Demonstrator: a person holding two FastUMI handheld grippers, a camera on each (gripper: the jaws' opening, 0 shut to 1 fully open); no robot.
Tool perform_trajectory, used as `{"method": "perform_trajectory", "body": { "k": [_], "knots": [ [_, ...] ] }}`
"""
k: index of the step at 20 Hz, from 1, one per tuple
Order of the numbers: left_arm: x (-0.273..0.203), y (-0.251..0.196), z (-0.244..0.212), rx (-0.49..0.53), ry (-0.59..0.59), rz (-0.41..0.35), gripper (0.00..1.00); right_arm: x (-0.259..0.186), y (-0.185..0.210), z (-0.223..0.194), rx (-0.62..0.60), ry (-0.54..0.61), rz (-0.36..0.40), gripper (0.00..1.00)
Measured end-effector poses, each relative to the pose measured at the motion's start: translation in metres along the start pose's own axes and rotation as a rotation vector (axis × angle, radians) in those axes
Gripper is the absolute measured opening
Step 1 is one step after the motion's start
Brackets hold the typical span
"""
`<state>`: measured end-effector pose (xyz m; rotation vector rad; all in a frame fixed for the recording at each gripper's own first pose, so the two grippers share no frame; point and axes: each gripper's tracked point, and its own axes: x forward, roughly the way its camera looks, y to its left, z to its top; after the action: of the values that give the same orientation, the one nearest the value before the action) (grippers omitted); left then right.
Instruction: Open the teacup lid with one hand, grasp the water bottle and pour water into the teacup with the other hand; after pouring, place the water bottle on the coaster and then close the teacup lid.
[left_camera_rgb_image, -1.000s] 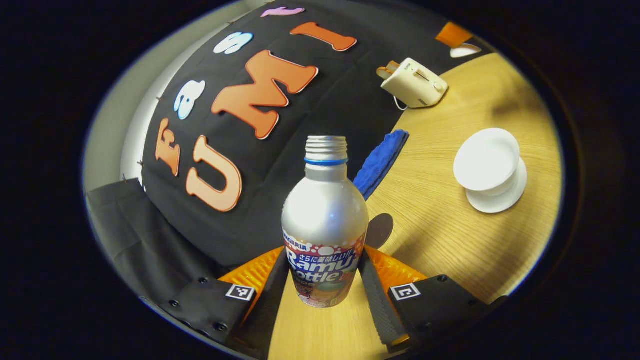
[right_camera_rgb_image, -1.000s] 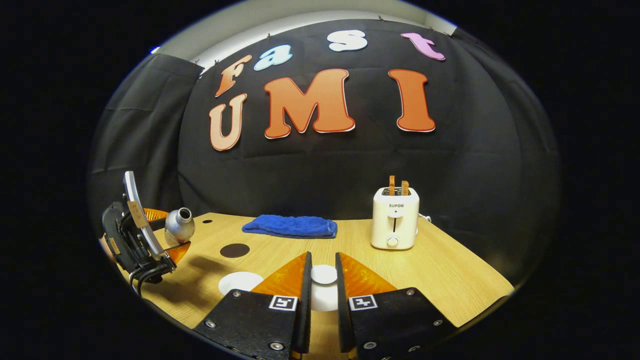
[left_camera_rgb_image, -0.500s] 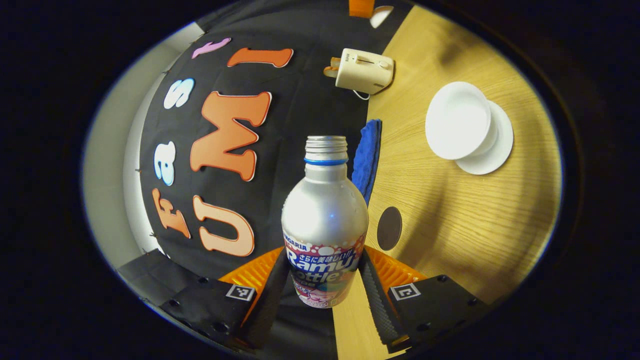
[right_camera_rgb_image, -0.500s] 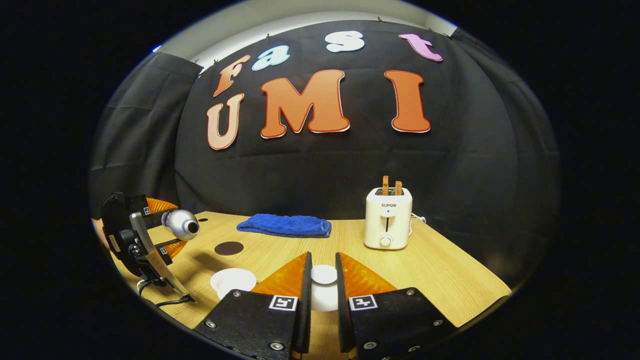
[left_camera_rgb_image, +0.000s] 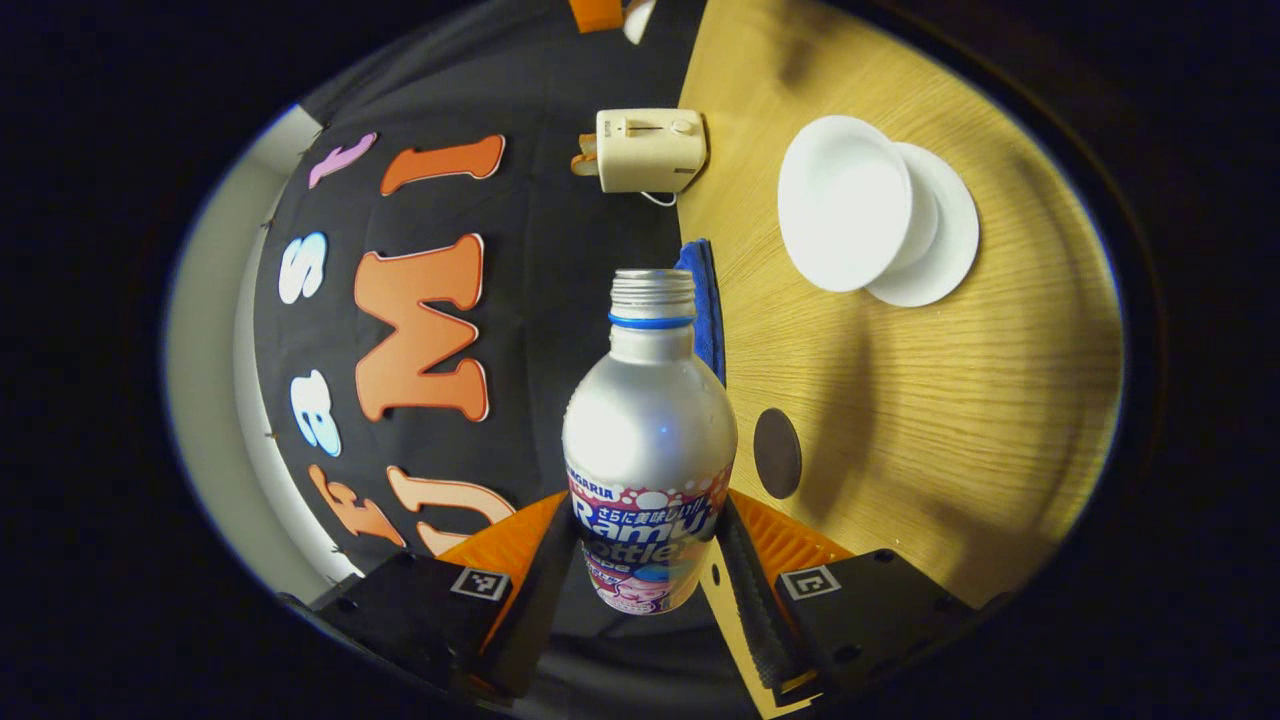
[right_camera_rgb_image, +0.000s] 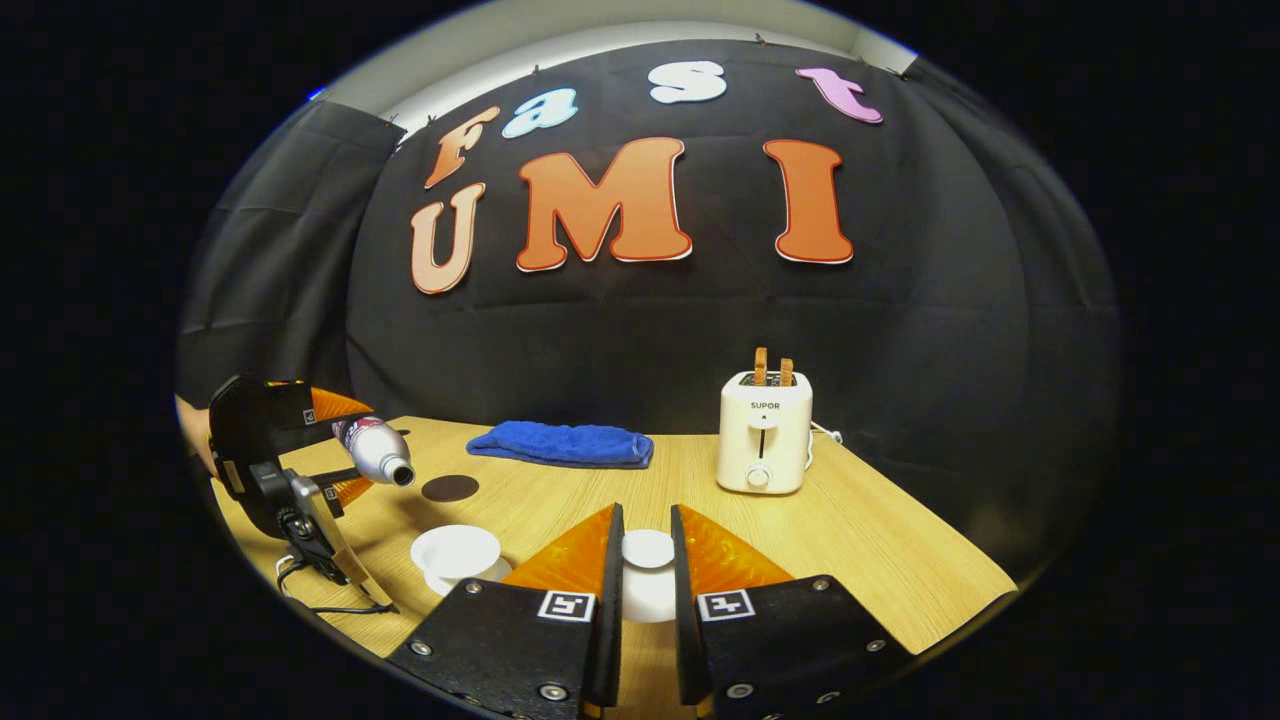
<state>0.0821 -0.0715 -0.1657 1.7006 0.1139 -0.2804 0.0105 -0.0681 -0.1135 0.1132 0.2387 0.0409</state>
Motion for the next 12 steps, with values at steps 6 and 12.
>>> {"method": "perform_trajectory", "body": {
  "k": [6, 12],
  "knots": [
    [0.001, 0.005, 0.007, 0.108, -0.024, 0.005, 0.84, -0.003, -0.001, -0.002, -0.007, 0.002, 0.002, 0.23],
    [0.002, 0.011, 0.006, 0.199, -0.037, -0.003, 0.83, -0.006, 0.0, 0.001, -0.011, -0.001, 0.009, 0.23]
  ]
}}
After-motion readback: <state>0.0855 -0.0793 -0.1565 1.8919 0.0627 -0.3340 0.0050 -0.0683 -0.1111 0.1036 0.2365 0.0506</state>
